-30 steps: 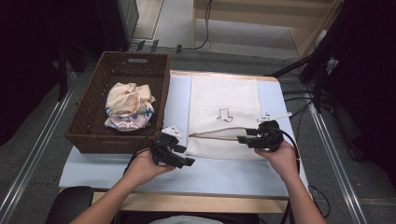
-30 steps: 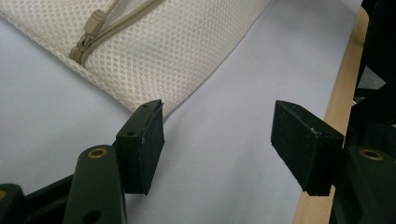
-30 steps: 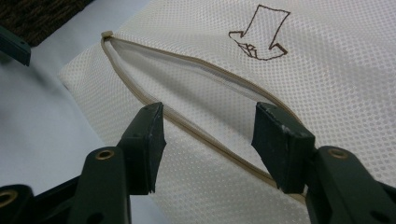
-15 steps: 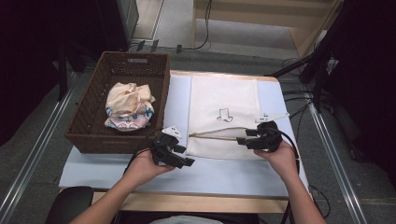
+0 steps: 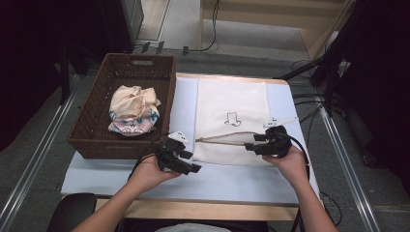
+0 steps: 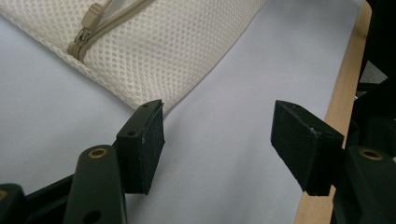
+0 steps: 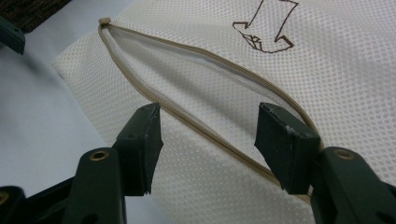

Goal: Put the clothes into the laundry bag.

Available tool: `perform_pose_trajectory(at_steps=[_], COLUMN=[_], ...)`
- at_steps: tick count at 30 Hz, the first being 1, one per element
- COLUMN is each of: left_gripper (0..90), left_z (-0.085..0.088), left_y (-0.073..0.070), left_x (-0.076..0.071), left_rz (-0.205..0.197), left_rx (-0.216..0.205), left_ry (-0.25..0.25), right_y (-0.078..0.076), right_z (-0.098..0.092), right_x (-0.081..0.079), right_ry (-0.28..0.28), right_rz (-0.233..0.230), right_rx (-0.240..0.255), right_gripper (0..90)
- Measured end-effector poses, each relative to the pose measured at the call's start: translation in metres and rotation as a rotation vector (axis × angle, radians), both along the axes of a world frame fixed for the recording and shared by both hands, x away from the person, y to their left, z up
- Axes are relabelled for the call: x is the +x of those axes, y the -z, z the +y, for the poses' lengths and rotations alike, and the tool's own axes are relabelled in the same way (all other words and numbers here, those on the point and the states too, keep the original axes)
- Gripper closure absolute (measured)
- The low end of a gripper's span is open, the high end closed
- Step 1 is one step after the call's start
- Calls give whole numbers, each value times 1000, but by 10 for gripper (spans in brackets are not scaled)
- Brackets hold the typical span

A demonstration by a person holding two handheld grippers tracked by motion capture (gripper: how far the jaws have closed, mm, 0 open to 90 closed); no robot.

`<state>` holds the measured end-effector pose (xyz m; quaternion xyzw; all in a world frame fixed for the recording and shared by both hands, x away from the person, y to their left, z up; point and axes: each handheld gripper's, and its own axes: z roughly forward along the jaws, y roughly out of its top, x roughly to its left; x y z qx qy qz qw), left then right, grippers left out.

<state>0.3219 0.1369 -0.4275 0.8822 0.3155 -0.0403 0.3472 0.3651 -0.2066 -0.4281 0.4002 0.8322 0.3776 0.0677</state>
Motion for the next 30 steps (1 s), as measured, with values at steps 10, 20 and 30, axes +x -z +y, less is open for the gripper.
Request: perform_pose_trajectory(at_steps=[10,20,30], left_gripper=[384,381,388], left_z=[11,18,25], left_y=[-17,-33,-51], left_x=[-2,-12,-17], left_rz=[5,-21,-24], left_rx=[18,28,8], left_ry=[6,-4,-17], right_y=[0,-1,-1], right_z=[2,6,10], right_x=[1,2,4], right_ry=[-11,-28,-40], right_rz=[2,1,0], right_rx=[3,8,-2], right_gripper=[421,421,421])
